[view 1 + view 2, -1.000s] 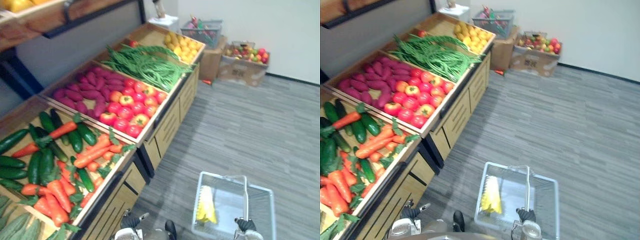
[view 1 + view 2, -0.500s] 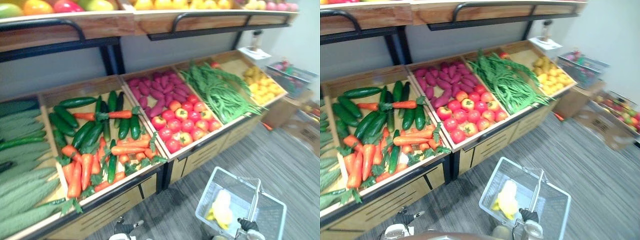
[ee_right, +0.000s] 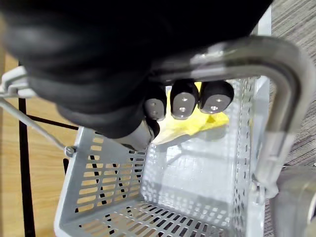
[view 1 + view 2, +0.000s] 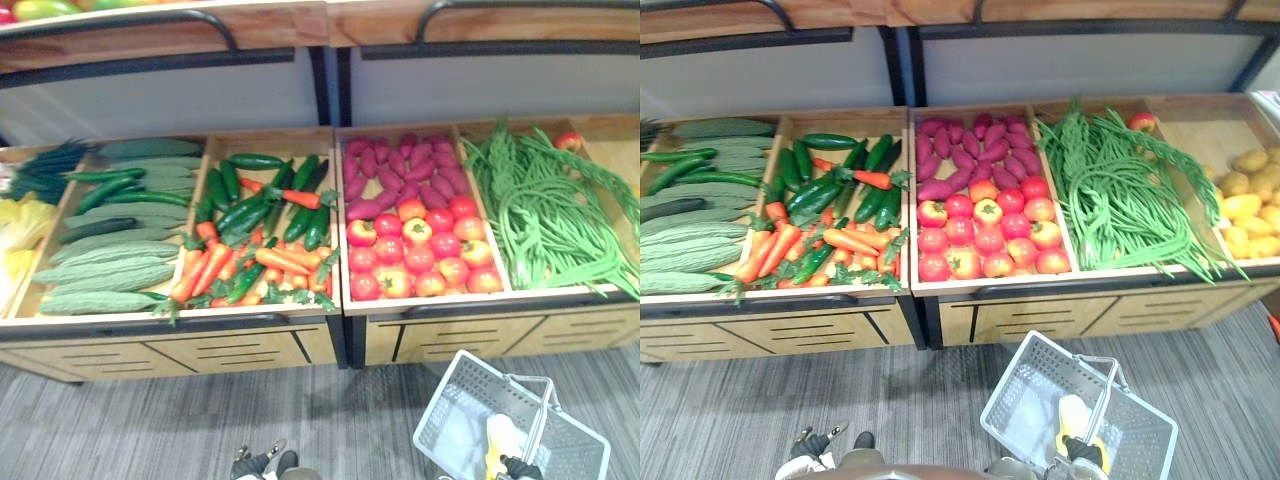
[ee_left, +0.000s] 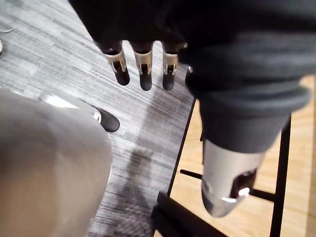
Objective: Pick vegetable in the basket
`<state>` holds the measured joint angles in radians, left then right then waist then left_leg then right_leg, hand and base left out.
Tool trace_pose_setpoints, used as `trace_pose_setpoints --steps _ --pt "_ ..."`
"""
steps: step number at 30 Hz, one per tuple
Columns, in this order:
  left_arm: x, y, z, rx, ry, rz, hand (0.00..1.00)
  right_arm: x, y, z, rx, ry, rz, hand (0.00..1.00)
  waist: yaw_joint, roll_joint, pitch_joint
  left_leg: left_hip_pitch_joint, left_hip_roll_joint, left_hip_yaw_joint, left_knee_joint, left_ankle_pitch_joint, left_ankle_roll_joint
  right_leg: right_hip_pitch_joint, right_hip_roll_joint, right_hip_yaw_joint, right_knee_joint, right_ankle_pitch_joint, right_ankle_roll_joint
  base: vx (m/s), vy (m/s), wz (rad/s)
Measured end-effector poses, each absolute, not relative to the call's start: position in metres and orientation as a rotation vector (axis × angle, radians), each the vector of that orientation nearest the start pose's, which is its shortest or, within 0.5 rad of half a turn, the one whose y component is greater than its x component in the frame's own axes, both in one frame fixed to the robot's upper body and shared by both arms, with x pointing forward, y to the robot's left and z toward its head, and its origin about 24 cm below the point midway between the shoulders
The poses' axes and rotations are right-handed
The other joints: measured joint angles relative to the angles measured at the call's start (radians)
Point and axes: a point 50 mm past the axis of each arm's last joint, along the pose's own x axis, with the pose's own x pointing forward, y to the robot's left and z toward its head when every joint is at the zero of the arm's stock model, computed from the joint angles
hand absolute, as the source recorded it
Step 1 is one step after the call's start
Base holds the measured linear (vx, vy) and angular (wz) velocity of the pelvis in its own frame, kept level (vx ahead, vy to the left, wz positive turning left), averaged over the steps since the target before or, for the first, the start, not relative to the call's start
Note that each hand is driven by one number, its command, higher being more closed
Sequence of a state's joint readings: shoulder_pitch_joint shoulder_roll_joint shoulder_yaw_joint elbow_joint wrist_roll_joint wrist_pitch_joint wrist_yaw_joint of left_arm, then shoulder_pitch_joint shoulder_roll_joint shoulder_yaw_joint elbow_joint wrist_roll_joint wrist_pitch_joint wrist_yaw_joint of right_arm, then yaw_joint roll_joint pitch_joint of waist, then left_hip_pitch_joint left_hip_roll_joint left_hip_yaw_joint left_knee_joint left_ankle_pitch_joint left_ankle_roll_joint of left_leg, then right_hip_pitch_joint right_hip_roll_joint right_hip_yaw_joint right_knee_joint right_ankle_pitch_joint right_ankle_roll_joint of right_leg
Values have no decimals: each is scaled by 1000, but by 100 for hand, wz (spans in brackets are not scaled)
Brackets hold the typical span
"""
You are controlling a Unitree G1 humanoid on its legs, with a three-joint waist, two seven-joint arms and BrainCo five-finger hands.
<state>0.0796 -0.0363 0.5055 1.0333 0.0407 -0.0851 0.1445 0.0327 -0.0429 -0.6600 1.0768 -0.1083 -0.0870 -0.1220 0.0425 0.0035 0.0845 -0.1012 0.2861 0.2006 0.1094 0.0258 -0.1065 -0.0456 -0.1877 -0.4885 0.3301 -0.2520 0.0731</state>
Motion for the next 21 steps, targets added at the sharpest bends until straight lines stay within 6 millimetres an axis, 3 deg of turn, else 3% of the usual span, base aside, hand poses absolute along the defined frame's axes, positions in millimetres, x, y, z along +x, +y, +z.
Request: trace_pose_setpoints --steps 1,4,8,13,18,20,21 --pt "83 207 -160 -160 1041 592 0 84 -248 -153 135 1014 -696 100 -3 1 0 3 -10 50 -7 1 1 4 -2 -2 -10 3 5 -13 65 22" --pt "80 210 -161 -143 1053 584 0 78 -251 -155 130 1046 -697 100 -10 3 -4 30 -44 53 -84 22 -23 18 0 4 -59 32 35 -5 118 11" --pt "77 219 -161 -84 1076 558 0 75 -249 -158 138 1075 -694 100 -18 3 -6 37 -91 50 -160 56 -15 31 -14 6 -133 88 55 31 139 9" --pt "92 224 -154 -16 1019 516 0 74 -250 -158 150 1078 -709 100 -26 -3 1 55 -139 9 -205 74 -6 70 -40 0 -163 98 63 60 86 32" --pt "137 247 -104 246 670 579 0 78 -245 -158 106 1073 -660 100 -16 -14 8 55 -161 -12 -206 74 -6 91 -53 1 -181 100 67 34 29 14" --pt "153 267 -66 418 448 780 0 79 -241 -158 81 1062 -663 100 -13 -23 13 60 -163 -14 -209 70 -3 103 -52 1 -195 103 71 4 3 2" --pt "155 269 -62 428 425 807 0 79 -240 -158 77 1061 -662 100 -13 -23 14 61 -163 -14 -210 69 -1 104 -51 1 -195 103 71 0 0 0"
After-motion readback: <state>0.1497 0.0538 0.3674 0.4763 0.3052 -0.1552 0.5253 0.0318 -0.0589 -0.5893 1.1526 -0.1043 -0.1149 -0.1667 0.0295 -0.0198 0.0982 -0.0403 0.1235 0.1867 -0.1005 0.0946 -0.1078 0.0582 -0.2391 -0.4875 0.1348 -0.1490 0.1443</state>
